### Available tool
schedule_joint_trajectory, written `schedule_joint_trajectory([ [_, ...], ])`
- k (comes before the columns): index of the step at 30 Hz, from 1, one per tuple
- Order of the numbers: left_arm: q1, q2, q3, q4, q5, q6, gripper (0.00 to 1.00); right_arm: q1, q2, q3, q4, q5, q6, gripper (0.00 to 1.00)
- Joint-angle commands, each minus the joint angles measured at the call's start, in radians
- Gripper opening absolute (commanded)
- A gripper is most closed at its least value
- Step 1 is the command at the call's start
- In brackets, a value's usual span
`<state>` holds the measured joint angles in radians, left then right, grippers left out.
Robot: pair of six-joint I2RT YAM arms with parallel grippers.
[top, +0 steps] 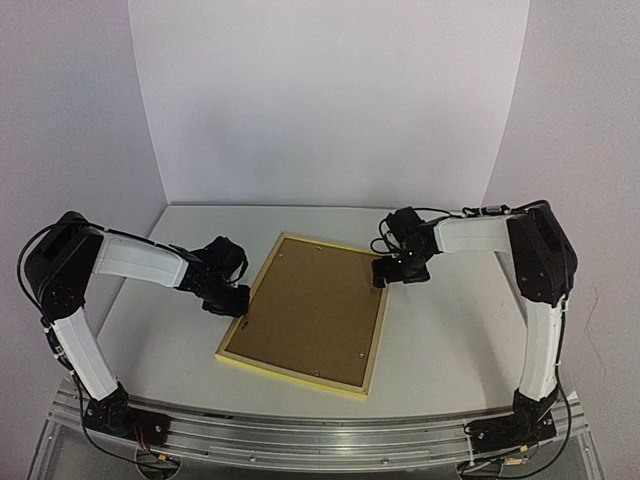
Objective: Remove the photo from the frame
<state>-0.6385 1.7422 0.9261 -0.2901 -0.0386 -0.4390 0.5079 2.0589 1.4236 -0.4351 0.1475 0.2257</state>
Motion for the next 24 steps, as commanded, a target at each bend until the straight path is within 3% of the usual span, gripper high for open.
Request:
schedule_joint_trajectory([
  [1,0.005,0.063,0.022,-0.043,-0.072,0.061,0.00,0.024,-0.257,-0.122,0.018,-0.117,-0.330,0.98],
  [4,0.005,0.073,0.037,-0.045,-0.076,0.100,0.00,0.102,-0.308,-0.203,0.028,-0.372,-0.583,0.98],
  [6,0.005,0.079,0.054,-0.045,-0.074,0.120,0.00,0.160,-0.295,-0.218,0.026,-0.441,-0.665,0.98],
  [14,0.005,0.109,0.094,-0.068,-0.069,0.118,0.00,0.356,-0.150,-0.129,0.000,-0.489,-0.774,0.98],
  [24,0.005,0.120,0.116,-0.089,-0.078,0.133,0.00,0.390,-0.054,-0.086,-0.006,-0.400,-0.816,0.98],
])
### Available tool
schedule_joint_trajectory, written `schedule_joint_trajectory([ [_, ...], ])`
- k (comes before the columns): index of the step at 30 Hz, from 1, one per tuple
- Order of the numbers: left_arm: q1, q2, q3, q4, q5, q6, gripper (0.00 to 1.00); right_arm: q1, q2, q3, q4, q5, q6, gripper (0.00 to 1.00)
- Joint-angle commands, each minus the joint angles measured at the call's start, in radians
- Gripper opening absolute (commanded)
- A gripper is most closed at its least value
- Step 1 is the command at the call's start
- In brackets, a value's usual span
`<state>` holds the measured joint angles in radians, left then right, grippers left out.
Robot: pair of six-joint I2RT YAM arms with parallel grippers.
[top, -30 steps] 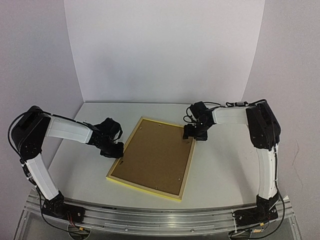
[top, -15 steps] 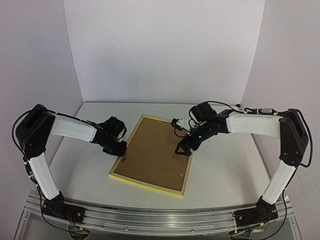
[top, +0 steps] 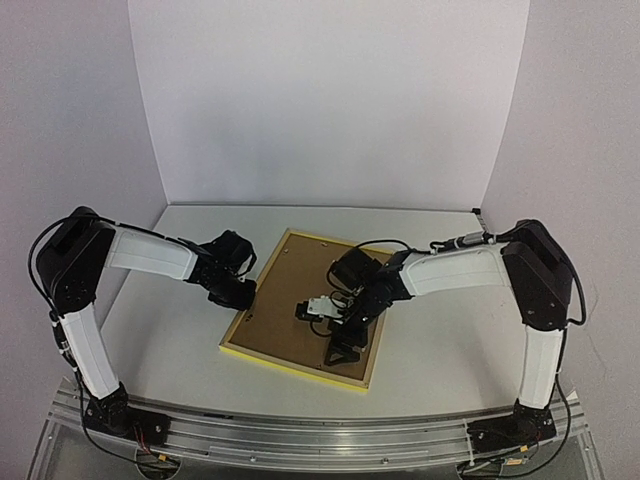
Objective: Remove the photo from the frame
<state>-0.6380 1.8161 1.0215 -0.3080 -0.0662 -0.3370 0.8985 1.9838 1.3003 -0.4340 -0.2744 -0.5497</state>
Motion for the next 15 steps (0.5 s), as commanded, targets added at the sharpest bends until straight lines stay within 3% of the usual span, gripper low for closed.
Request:
schedule_joint_trajectory([
  [1,0.004,0.049,0.024,-0.076,-0.054,0.032,0.00,0.001,0.023,0.032,-0.009,0.020,-0.045,0.98],
  [15,0.004,0.060,0.040,-0.089,-0.061,0.052,0.00,0.023,0.042,-0.034,-0.059,-0.004,-0.053,0.98],
])
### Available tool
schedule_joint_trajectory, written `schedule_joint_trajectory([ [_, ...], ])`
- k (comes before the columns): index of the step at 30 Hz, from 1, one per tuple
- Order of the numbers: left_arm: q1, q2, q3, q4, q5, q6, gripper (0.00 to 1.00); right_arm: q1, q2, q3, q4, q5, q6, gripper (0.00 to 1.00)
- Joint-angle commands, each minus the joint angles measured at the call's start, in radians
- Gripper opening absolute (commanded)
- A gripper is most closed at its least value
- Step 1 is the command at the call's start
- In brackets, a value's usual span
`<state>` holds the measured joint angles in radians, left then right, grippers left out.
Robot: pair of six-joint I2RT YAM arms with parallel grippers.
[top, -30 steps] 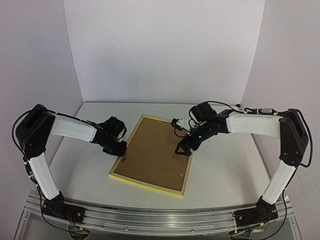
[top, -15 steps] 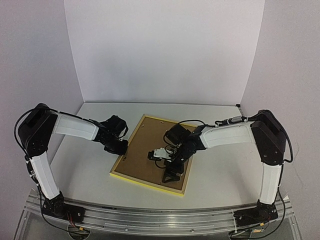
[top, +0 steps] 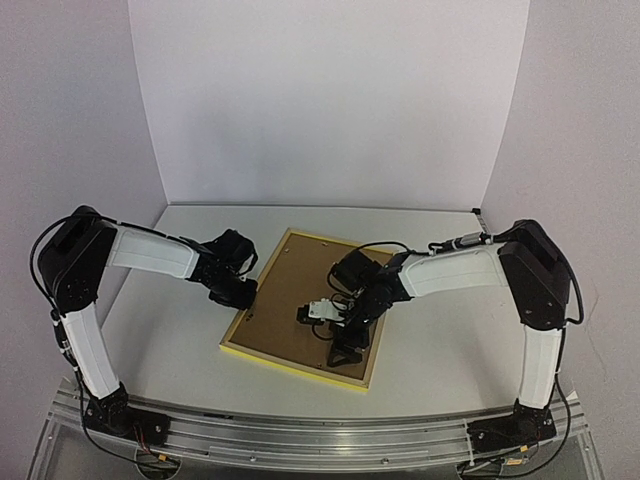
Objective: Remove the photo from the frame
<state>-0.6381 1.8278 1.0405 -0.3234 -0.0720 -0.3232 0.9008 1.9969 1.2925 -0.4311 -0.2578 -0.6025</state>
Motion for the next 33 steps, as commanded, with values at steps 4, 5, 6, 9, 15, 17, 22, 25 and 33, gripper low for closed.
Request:
schedule_joint_trajectory([
  [4,0.005,0.047,0.022,-0.074,-0.051,0.037,0.00,0.039,0.040,-0.038,-0.072,0.000,0.005,0.98],
  [5,0.005,0.047,0.023,-0.074,-0.050,0.036,0.00,0.048,0.046,-0.041,-0.072,0.020,0.001,0.98],
  [6,0.005,0.048,0.024,-0.074,-0.050,0.036,0.00,0.055,0.054,-0.046,-0.068,0.046,0.000,0.98],
  [9,0.005,0.051,0.029,-0.075,-0.049,0.032,0.00,0.080,0.072,-0.056,-0.053,0.125,-0.001,0.98],
  [15,0.005,0.050,0.022,-0.078,-0.038,0.010,0.00,0.119,0.076,-0.077,0.029,0.215,-0.002,0.98],
  [17,0.005,0.047,0.016,-0.077,-0.030,-0.003,0.00,0.127,0.074,-0.079,0.060,0.228,0.009,0.98],
  [22,0.005,0.033,-0.015,-0.051,0.013,-0.043,0.00,0.144,0.086,-0.079,0.160,0.227,0.071,0.98],
  [25,0.005,0.033,-0.033,-0.041,0.028,-0.075,0.00,0.149,0.102,-0.068,0.227,0.224,0.140,0.98],
  [33,0.003,0.016,-0.083,-0.014,0.061,-0.131,0.00,0.153,0.160,-0.038,0.374,0.312,0.285,0.97],
])
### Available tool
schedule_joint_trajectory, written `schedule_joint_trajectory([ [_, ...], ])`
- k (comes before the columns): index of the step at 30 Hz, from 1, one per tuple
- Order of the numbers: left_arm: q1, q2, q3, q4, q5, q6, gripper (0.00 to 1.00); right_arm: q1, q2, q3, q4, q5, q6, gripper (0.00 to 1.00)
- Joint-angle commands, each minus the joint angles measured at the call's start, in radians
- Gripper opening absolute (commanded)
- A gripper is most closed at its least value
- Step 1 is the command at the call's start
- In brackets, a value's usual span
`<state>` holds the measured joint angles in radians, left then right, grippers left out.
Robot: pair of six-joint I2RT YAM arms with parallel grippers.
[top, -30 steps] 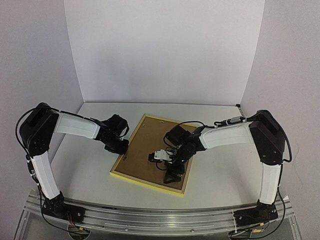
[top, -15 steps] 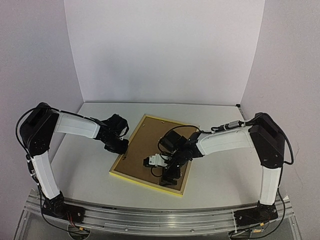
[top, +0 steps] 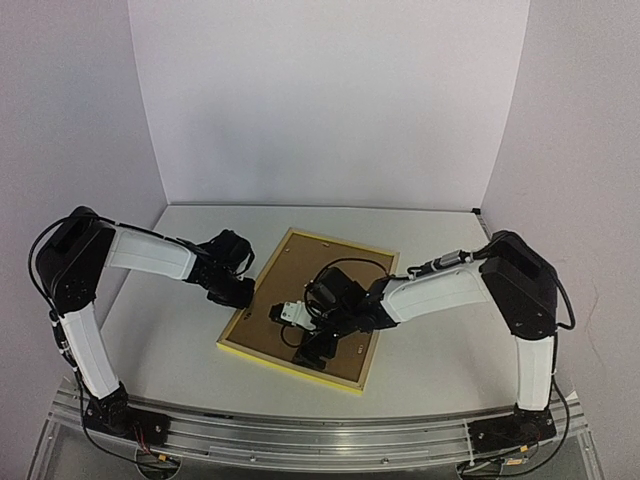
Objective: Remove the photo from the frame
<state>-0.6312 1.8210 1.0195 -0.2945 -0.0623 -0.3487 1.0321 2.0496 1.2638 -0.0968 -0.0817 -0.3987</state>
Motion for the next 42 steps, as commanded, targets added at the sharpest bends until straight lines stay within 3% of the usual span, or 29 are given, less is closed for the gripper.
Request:
schedule_joint_trajectory([
  [1,-0.004,0.020,-0.065,-0.040,0.051,-0.108,0.00,0.022,0.116,-0.003,0.045,0.150,0.092,0.97],
  [6,-0.004,0.014,-0.056,-0.049,0.022,-0.115,0.00,0.021,0.096,0.012,0.061,0.169,0.138,0.97],
  [12,-0.004,0.002,-0.034,-0.049,0.000,-0.122,0.00,-0.022,-0.053,0.017,0.077,0.162,0.282,0.98],
  [23,-0.004,0.018,0.022,-0.018,-0.028,-0.074,0.00,-0.327,-0.317,-0.134,0.060,0.213,0.786,0.98],
  [30,-0.004,0.047,0.082,-0.018,-0.018,-0.045,0.00,-0.400,-0.275,-0.051,-0.242,0.244,0.882,0.98],
  [35,-0.004,0.040,0.068,-0.023,-0.020,-0.109,0.00,-0.420,-0.246,-0.051,-0.269,0.212,0.945,0.96],
  [39,-0.005,0.024,0.021,0.001,0.017,-0.175,0.00,-0.427,-0.246,-0.050,-0.290,0.294,0.966,0.96],
  [42,-0.005,0.006,-0.030,0.028,0.027,-0.195,0.00,-0.436,-0.211,-0.031,-0.310,0.271,0.982,0.89],
])
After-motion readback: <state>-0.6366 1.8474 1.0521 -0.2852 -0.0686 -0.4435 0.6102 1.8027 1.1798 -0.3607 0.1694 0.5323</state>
